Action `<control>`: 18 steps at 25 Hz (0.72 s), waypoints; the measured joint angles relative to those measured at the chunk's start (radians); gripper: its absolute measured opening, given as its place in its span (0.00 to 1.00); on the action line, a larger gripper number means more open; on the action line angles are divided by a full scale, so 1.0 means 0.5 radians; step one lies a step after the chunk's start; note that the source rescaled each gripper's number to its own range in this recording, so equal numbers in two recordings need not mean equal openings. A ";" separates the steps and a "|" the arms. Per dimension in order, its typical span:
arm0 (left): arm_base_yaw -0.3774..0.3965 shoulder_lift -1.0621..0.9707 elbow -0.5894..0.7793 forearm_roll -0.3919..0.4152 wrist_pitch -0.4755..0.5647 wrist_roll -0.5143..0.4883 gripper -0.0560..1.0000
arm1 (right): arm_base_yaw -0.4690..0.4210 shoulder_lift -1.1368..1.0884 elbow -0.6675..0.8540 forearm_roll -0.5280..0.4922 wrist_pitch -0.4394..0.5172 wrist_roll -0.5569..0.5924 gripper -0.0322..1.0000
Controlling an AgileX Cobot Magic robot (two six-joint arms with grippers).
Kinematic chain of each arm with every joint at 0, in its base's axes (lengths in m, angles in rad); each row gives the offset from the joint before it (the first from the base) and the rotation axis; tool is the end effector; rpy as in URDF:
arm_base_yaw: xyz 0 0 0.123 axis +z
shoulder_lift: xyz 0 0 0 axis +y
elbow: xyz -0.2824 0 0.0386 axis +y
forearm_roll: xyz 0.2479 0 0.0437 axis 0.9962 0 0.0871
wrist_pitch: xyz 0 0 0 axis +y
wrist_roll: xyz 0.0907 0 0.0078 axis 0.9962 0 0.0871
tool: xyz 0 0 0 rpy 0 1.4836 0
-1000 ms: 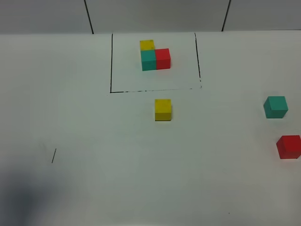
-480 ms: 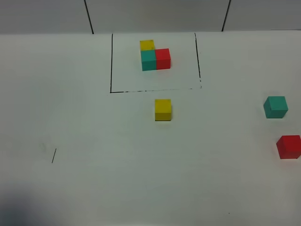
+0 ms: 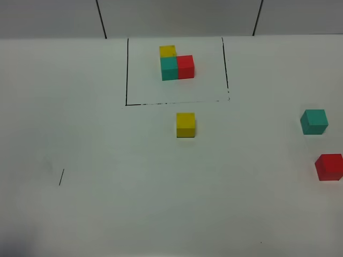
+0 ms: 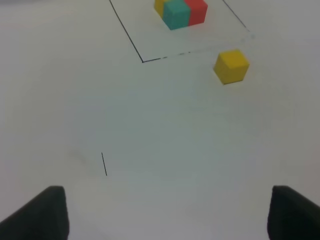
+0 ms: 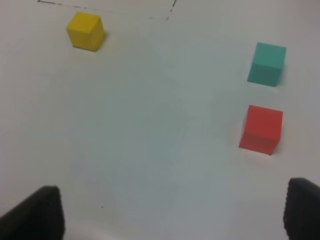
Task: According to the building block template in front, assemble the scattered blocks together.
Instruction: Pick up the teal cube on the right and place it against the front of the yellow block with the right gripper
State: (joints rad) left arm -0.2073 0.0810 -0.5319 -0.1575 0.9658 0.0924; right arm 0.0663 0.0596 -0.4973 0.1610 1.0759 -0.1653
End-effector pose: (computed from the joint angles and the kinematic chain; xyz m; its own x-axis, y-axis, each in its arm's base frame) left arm 0.0054 -0.0132 0.2946 -0.4000 0.0865 -0.9124 0.3202 0.9460 -0.0507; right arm 0.0025 0.0130 0.2761 -0.4993 -0.1207 -0.8580 -0.2309 0.9730 -0.0025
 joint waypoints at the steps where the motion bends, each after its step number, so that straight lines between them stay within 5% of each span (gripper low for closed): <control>1: 0.000 -0.036 0.000 0.000 0.002 0.000 0.85 | 0.000 0.000 0.000 0.000 0.000 0.000 0.82; 18: 0.000 -0.175 0.056 -0.004 0.171 0.002 0.85 | 0.000 0.000 0.000 0.000 0.000 0.007 0.82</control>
State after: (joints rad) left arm -0.2073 -0.0067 -0.5039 -0.1594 1.0512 0.0932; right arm 0.0663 0.0596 -0.4973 0.1610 1.0759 -0.1617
